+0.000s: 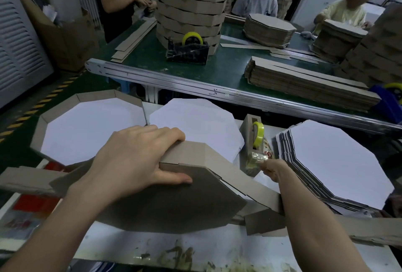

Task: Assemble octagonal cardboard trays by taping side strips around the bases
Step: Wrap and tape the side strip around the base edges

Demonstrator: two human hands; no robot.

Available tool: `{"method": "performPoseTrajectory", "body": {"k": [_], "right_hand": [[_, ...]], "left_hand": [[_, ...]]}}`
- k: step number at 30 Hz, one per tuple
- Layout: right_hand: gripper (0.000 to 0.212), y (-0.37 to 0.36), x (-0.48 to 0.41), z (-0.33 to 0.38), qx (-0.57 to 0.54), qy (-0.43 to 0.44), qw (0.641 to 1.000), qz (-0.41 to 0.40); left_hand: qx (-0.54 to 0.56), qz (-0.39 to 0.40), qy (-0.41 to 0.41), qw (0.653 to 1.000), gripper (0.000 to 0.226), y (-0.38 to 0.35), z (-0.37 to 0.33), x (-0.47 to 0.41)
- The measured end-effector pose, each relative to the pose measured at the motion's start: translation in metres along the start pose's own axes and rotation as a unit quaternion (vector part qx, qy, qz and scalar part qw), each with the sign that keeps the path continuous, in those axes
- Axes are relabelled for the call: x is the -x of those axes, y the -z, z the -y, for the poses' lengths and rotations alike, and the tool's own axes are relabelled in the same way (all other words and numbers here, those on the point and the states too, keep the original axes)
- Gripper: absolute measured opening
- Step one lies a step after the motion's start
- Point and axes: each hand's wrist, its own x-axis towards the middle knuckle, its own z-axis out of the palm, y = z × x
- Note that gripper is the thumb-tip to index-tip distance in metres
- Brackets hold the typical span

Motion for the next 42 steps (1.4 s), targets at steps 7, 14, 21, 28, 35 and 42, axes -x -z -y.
{"method": "performPoseTrajectory", "body": {"k": [7,14,21,28,35,42], "right_hand": [[0.013,-0.006,0.032,0.018,0.145,0.032,0.978,0.145],[0.037,-0.019,0.145,0.097,0.137,0.299,0.898,0.292],[0.056,-0.012,0.266,0.109,0.203,0.427,0.755,0.454],[0.055,-0.023,0.31,0.104,0.22,0.494,0.73,0.418],[0.048,-0.049,0.324,0.086,0.21,0.514,0.732,0.396],[0.055,-0.065,0.336,0.085,0.211,0.509,0.721,0.421]], "left_hand": [[0.001,0.005,0.007,1.0,0.069,0.0,0.001,-0.003],[-0.006,-0.04,-0.021,0.999,0.071,0.006,0.008,0.008],[0.06,-0.084,0.042,0.994,0.074,0.013,0.039,0.047],[0.185,-0.119,0.094,0.971,0.076,-0.005,0.05,0.08],[0.254,-0.12,0.107,0.954,0.075,-0.018,0.065,0.107],[0.296,-0.133,0.09,0.941,0.068,-0.021,0.073,0.126]]}}
